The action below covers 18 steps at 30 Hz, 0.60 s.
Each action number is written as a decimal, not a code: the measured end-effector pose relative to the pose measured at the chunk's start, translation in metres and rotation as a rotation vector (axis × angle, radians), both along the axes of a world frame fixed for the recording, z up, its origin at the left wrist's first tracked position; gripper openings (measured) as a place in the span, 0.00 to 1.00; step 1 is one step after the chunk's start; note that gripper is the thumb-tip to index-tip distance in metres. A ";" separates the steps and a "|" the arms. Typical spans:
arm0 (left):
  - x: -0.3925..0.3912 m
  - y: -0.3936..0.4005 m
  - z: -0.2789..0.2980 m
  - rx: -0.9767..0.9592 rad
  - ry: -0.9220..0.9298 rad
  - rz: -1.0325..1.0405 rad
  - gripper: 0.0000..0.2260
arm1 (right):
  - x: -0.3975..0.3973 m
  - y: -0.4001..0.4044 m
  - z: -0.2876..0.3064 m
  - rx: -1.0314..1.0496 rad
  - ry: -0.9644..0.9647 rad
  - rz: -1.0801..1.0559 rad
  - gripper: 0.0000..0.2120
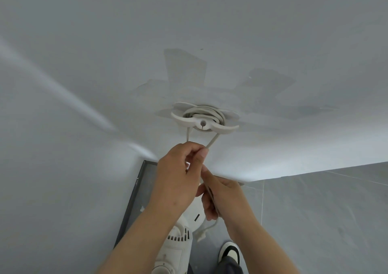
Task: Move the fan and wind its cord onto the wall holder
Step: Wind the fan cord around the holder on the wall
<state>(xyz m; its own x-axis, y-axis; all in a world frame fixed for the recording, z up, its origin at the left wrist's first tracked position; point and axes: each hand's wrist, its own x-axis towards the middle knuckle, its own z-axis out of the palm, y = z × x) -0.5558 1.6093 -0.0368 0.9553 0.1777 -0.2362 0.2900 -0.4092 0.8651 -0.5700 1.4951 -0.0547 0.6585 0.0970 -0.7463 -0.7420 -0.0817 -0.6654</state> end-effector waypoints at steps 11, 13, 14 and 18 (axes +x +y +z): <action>0.003 0.008 -0.003 0.001 -0.037 0.028 0.06 | -0.030 -0.022 -0.023 -0.158 -0.202 0.227 0.17; 0.002 0.013 -0.001 -0.018 -0.066 0.094 0.05 | -0.037 -0.030 -0.032 -0.192 -0.209 0.305 0.17; 0.002 0.017 0.001 -0.035 -0.088 0.125 0.04 | -0.039 -0.034 -0.035 -0.194 -0.210 0.325 0.17; 0.007 0.034 0.004 -0.114 -0.188 0.187 0.05 | -0.044 -0.047 -0.039 -0.190 -0.255 0.264 0.18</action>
<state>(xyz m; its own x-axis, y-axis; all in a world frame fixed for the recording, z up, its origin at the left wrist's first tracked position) -0.5489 1.6429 -0.0330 0.9375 0.3371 -0.0863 0.1809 -0.2604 0.9484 -0.6140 1.4479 -0.0934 0.7953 0.1638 -0.5836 -0.4926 -0.3866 -0.7797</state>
